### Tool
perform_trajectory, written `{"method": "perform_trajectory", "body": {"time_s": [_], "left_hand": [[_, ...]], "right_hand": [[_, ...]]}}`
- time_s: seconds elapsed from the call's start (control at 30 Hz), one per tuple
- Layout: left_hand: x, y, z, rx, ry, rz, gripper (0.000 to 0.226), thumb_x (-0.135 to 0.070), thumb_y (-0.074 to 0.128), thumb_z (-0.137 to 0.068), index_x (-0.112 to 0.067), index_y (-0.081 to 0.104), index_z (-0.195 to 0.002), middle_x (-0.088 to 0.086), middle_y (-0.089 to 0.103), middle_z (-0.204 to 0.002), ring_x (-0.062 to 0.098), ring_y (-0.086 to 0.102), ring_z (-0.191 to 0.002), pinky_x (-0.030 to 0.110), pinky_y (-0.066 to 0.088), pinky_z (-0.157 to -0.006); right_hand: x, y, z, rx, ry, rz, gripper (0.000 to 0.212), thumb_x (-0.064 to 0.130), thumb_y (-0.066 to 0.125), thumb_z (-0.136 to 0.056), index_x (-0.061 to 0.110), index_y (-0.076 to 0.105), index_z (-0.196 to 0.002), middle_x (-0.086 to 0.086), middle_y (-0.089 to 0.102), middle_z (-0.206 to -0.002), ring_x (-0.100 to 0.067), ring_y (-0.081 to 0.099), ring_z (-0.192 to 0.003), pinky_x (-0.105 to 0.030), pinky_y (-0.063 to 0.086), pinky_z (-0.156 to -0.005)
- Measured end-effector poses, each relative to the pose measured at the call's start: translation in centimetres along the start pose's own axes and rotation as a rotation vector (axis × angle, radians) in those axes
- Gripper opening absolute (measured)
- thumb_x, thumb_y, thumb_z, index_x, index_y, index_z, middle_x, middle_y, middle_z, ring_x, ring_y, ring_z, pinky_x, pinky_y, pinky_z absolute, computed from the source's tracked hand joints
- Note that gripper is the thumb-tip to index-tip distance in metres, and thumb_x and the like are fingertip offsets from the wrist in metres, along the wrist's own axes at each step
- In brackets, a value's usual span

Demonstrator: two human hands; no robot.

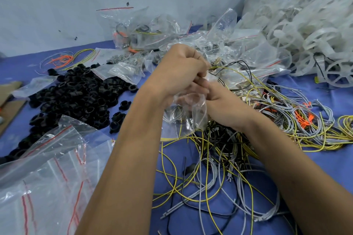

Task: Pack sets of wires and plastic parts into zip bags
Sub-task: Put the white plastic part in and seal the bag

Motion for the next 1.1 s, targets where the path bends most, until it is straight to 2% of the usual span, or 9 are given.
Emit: {"method": "perform_trajectory", "body": {"time_s": [0.13, 0.27, 0.4, 0.5, 0.6, 0.83, 0.93, 1.03, 1.1], "left_hand": [[1.1, -1.6, -0.7, -0.135, 0.016, 0.089, 0.019, 0.0, 0.059, -0.094, -0.008, 0.057, -0.077, 0.004, 0.057, -0.065, 0.016, 0.06, -0.048, 0.027, 0.052, -0.046], [6.7, -3.2, -1.1, -0.517, -0.139, 0.232, 0.014, -0.007, 0.054, -0.099, -0.01, 0.053, -0.085, 0.005, 0.057, -0.066, 0.016, 0.056, -0.046, 0.028, 0.049, -0.047], [9.9, -3.3, -1.0, -0.661, -0.154, -0.123, 0.012, -0.018, 0.057, -0.096, -0.01, 0.062, -0.09, 0.0, 0.066, -0.082, 0.025, 0.063, -0.082, 0.034, 0.046, -0.07], [9.6, -2.9, -1.2, -0.633, -0.083, -0.349, 0.012, -0.021, 0.058, -0.095, -0.017, 0.057, -0.084, -0.012, 0.056, -0.073, 0.02, 0.054, -0.079, 0.031, 0.034, -0.068], [9.9, -2.7, -1.3, -0.589, -0.11, -0.575, 0.011, -0.022, 0.057, -0.095, -0.016, 0.056, -0.085, -0.002, 0.064, -0.082, 0.026, 0.054, -0.081, 0.035, 0.032, -0.067], [10.0, -3.9, -0.8, -0.55, -0.209, -0.864, 0.027, -0.022, 0.065, -0.095, -0.007, 0.056, -0.116, 0.017, 0.063, -0.117, 0.04, 0.06, -0.104, 0.038, 0.034, -0.071], [9.9, -4.7, -0.5, -0.558, -0.241, -0.875, 0.032, -0.011, 0.064, -0.092, -0.004, 0.055, -0.121, 0.021, 0.058, -0.123, 0.045, 0.058, -0.107, 0.043, 0.039, -0.077], [9.8, -5.4, -0.1, -0.59, -0.269, -0.869, 0.035, -0.004, 0.061, -0.091, -0.003, 0.054, -0.126, 0.025, 0.052, -0.129, 0.048, 0.055, -0.111, 0.047, 0.043, -0.086], [9.8, -5.6, -0.1, -0.602, -0.276, -0.848, 0.037, -0.004, 0.061, -0.091, -0.003, 0.054, -0.127, 0.025, 0.051, -0.13, 0.049, 0.054, -0.112, 0.046, 0.042, -0.085]], "right_hand": [[-0.4, -0.5, -0.2, -0.128, 0.037, -0.103, 0.024, 0.021, 0.056, -0.106, 0.008, 0.07, -0.12, -0.025, 0.074, -0.108, -0.041, 0.073, -0.098, -0.065, 0.054, -0.094], [-0.7, -2.4, 0.1, -0.318, 0.077, -0.318, 0.05, 0.052, 0.035, -0.109, 0.017, 0.071, -0.108, -0.022, 0.076, -0.089, -0.041, 0.075, -0.076, -0.055, 0.062, -0.077], [-0.6, -2.5, 0.0, -0.316, 0.067, -0.327, 0.059, 0.059, 0.035, -0.104, 0.018, 0.076, -0.095, -0.014, 0.071, -0.064, -0.027, 0.061, -0.044, -0.026, 0.045, -0.047], [-0.4, -4.4, 0.1, -0.416, 0.037, -0.228, 0.064, 0.05, 0.048, -0.103, -0.012, 0.065, -0.102, -0.006, 0.057, -0.047, -0.02, 0.041, -0.034, -0.021, 0.025, -0.041], [0.3, -6.7, 0.8, -0.612, 0.003, -0.215, 0.06, 0.046, 0.044, -0.108, -0.002, 0.067, -0.079, -0.005, 0.049, -0.041, -0.009, 0.033, -0.029, -0.014, 0.025, -0.035], [3.1, -11.6, -1.9, -0.858, -0.022, 0.771, 0.022, 0.029, 0.062, -0.094, 0.014, 0.074, -0.082, 0.0, 0.067, -0.072, -0.023, 0.064, -0.075, -0.03, 0.04, -0.067], [2.2, -12.5, -6.2, -0.651, 0.049, 0.997, 0.017, 0.023, 0.065, -0.092, 0.02, 0.075, -0.107, -0.004, 0.074, -0.098, -0.027, 0.063, -0.105, -0.034, 0.048, -0.085], [-1.5, -12.6, -9.4, -0.296, 0.272, 1.229, 0.051, 0.028, 0.068, -0.093, 0.026, 0.055, -0.142, -0.012, 0.059, -0.138, -0.037, 0.039, -0.138, -0.046, 0.041, -0.111], [-3.2, -12.8, -10.1, -0.217, 0.374, 1.273, 0.068, 0.038, 0.07, -0.092, 0.027, 0.041, -0.152, -0.014, 0.045, -0.154, -0.04, 0.031, -0.145, -0.053, 0.034, -0.118]]}}
Point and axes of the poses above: each hand's wrist, its own z-axis away from the middle knuckle, its own y-axis out of the palm, x = y × z, the point moved 8 cm from there along -z, towards the middle knuckle
